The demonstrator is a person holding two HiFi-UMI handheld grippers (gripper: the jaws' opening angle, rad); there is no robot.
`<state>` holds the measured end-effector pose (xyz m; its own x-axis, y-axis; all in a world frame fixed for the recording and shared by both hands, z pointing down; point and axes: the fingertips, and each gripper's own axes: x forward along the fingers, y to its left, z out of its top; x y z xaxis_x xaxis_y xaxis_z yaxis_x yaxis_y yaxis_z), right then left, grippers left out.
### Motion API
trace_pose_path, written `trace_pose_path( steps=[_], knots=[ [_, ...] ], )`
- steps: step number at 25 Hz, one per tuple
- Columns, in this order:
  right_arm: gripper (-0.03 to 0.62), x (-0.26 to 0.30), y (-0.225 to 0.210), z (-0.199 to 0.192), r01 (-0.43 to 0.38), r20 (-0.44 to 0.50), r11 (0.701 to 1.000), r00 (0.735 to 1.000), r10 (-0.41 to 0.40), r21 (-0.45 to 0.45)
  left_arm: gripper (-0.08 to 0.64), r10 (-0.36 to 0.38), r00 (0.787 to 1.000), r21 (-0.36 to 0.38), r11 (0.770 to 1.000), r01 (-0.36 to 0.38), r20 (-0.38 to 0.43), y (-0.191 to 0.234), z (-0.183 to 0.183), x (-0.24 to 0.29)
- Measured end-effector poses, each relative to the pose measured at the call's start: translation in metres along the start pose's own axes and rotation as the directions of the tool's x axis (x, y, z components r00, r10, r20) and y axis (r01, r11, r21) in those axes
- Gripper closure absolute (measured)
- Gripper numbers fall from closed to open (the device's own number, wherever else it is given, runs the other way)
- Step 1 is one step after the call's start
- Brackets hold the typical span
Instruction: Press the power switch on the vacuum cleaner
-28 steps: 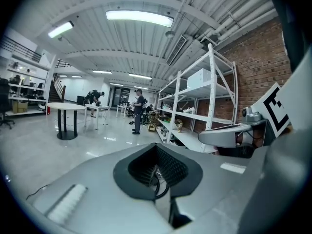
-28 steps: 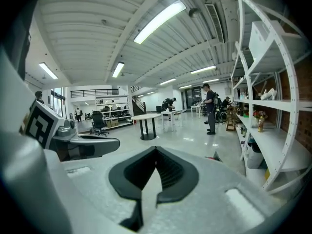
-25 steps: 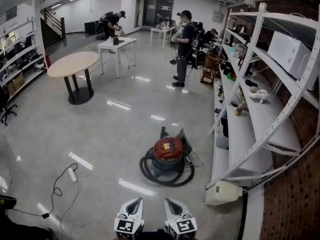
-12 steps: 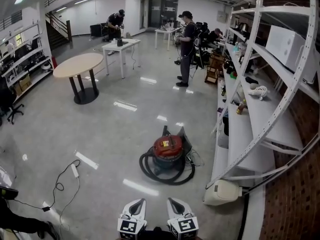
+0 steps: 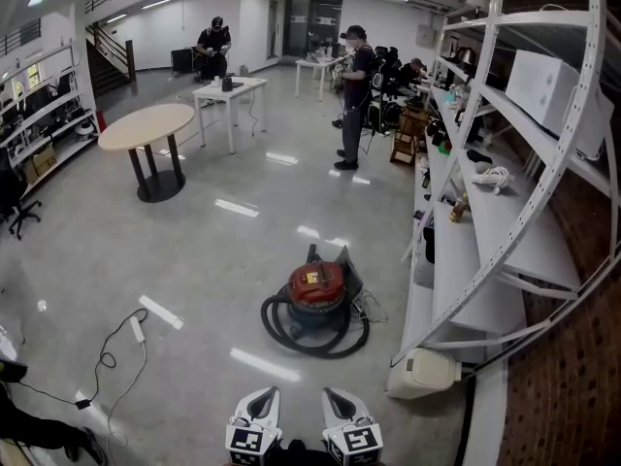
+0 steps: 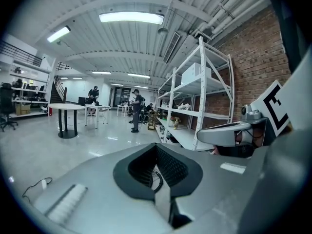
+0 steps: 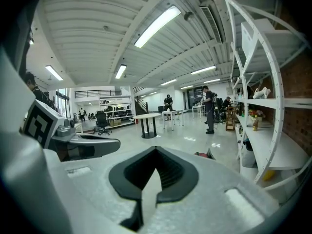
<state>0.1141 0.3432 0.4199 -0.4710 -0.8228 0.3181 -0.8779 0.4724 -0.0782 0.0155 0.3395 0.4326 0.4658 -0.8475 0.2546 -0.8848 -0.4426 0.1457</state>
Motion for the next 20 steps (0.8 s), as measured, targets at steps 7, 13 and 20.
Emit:
trace_pose_path(
  steps=[7, 13, 20],
  knots=[
    [0.601, -0.007, -0.005, 0.002, 0.029, 0.000, 0.999, 1.000, -0.029, 0.012, 0.545, -0.010, 1.000, 0.006, 1.000, 0.010, -0.005, -0.005, 0.000, -0.001],
    [0.601, -0.005, 0.001, 0.004, 0.025, 0.004, 1.000, 1.000, -0.025, 0.010, 0.545, -0.014, 1.000, 0.010, 1.000, 0.014, 0.000, -0.002, 0.000, -0.003],
    [0.601, -0.001, 0.011, -0.004, -0.006, 0.005, 1.000, 1.000, 0.006, -0.009, 0.545, 0.043, 0.999, 0.039, 0.998, -0.042, -0.010, 0.020, -0.017, -0.014]
  ],
)
